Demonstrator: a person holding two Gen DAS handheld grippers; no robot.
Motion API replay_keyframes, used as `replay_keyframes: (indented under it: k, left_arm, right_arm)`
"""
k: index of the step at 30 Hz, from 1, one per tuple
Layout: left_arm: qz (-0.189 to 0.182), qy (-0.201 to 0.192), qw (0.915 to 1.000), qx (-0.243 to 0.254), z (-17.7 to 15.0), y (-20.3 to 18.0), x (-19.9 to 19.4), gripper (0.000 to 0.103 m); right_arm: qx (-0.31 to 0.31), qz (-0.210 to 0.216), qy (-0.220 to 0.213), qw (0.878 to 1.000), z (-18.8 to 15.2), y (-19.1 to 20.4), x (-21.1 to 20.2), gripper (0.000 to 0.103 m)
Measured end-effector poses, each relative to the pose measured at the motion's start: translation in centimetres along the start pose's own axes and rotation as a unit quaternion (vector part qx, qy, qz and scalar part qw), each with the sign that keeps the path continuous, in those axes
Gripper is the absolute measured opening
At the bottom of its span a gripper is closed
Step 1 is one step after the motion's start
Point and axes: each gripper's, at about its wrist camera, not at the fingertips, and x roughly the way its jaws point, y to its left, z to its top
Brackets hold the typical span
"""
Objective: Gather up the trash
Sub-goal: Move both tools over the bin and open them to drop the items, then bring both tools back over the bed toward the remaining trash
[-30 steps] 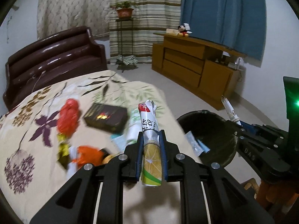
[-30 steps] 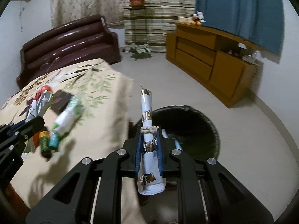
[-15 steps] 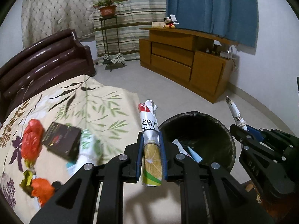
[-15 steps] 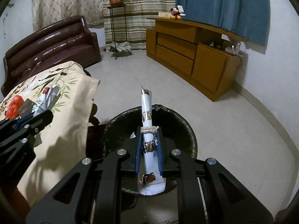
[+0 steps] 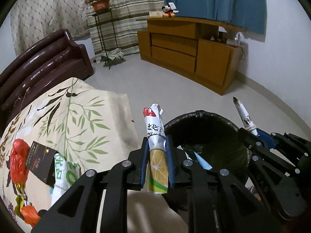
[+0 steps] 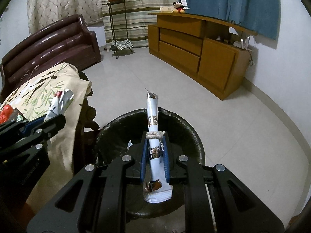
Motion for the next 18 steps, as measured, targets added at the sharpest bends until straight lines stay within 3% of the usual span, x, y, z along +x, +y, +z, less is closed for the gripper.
replay_keyframes:
  k: [3,7,9,11,18]
  left_arm:
    - [0.002,0.000,1.0000,0.006,0.2,-0.2,0.1,0.021]
    - [0.003,-0.001,1.0000,0.004,0.2,-0.2,0.1,0.036]
    - [0.004,-0.002,1.0000,0.003,0.3,-0.3,0.1,0.038]
    - [0.004,-0.002,1.0000,0.003,0.3,-0.3,0.1,0.041]
    - [0.002,-0.004,1.0000,-0.004,0.4,-0.3,0.1,0.046]
  right_arm:
    - [0.005,0.001,0.002,1.000,0.1,-0.3,0.4,0.015]
    - [0.015,0.005,0.004,1.000,0.1,-0.8,0.5,0.016]
    - [0.018,0.004,0.004,1.000,0.1,-1.0,0.4,0.018]
    - [0.020,0.003,0.001,1.000,0.0,-1.1,0.3,0.027]
    - [0.026,0.001,-0.001,1.000,0.0,-1.2,-0.2,0.028]
